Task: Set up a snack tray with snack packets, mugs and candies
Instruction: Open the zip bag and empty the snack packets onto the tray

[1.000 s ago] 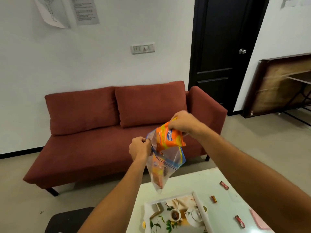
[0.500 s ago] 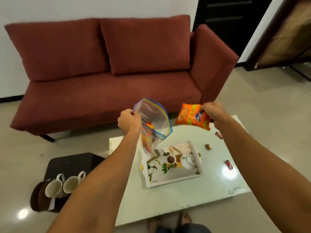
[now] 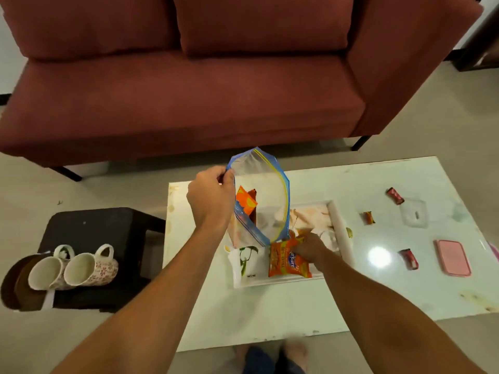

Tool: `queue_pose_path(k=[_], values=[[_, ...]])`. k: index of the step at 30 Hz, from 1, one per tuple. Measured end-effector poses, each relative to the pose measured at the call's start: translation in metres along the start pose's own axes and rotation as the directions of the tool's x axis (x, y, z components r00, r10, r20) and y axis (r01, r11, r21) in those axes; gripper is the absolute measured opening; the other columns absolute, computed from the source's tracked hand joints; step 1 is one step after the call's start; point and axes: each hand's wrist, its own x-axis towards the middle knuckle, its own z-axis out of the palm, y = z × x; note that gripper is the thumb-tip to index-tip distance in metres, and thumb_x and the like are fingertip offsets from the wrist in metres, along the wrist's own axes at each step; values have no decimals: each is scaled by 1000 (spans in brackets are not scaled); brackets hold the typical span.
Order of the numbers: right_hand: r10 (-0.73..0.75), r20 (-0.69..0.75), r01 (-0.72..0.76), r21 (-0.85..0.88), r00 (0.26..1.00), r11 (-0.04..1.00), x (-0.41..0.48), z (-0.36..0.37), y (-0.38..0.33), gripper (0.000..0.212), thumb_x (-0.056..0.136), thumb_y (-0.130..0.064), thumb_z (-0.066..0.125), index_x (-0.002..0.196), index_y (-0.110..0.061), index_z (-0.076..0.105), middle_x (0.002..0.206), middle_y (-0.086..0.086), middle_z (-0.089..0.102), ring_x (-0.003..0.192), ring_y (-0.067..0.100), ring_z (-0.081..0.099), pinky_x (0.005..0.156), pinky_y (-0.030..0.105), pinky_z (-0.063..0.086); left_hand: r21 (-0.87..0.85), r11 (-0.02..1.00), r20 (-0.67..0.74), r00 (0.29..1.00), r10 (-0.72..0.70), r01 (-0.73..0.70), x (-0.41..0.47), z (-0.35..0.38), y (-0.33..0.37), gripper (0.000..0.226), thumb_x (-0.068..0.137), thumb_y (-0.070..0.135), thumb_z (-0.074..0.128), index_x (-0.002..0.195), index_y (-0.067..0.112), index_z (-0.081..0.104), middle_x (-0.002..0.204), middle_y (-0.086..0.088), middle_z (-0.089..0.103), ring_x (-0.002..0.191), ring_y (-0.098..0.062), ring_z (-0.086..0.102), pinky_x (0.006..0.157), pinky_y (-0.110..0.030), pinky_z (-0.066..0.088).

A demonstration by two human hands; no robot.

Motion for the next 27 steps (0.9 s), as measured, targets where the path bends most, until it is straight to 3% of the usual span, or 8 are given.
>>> queue_pose_path(k=[3,6,8,11,14,17,20,27], values=[[-6,-58,5,-22,998,1000,21,5,15,29,78,-22,78,102,-15,64,110,13,73,99,32,72,89,49,59,-2,1000,0,1000,-8,8,-8,10,-12,27,100,33,57,96,13,75,90,1,75,71,-11,61,51,-18,38],[70,-102,-65,53,992,996,26,2,29,62,77,-35,80,130,-16,56,122,10,68,107,31,69,92,47,58,6,998,17,998,-56,56,-15,15,-16,28,101,33,57,104,13,75,98,1,76,73,-9,59,53,-14,35],[-19,-262,21,2,965,1000,3,-10,17,56,86,-37,72,135,-16,56,127,9,68,111,30,67,95,43,55,-5,996,44,995,-91,91,-20,15,-16,29,101,34,56,106,13,75,101,0,76,73,-9,60,54,-14,37],[-249,-633,373,68,733,925,-59,-39,-28,30,95,-22,60,123,-11,64,115,8,71,101,26,67,87,33,50,-44,991,100,987,-125,130,-31,13,-13,29,100,37,56,105,15,74,100,1,77,72,-9,64,52,-15,42],[-510,-663,724,69,548,687,-140,-68,-88,17,96,-11,57,103,-13,71,91,0,74,81,14,69,71,27,56,-70,987,99,986,-135,143,-47,6,4,28,100,38,56,102,16,74,95,4,76,74,-10,67,52,-15,41],[-719,-263,729,-77,643,680,-179,-69,-135,23,93,-8,56,101,-14,76,90,0,76,80,13,72,73,27,58,-73,988,62,990,-130,134,-58,-1,28,26,100,33,57,96,15,75,90,2,76,72,-11,65,55,-22,46],[-599,94,569,-458,795,683,-167,-50,-161,26,89,-13,58,107,-11,76,100,6,75,96,27,69,75,28,50,-94,989,23,993,-113,115,-65,-9,50,24,99,32,59,91,16,76,85,1,76,74,-19,68,68,-38,58],[-437,-23,278,-740,899,612,-121,-25,-158,39,91,-33,64,125,-14,59,124,8,65,117,32,59,91,37,48,-186,982,-2,999,-42,40,-81,-13,76,30,98,36,61,113,16,77,104,1,78,88,-14,70,73,-22,56]])
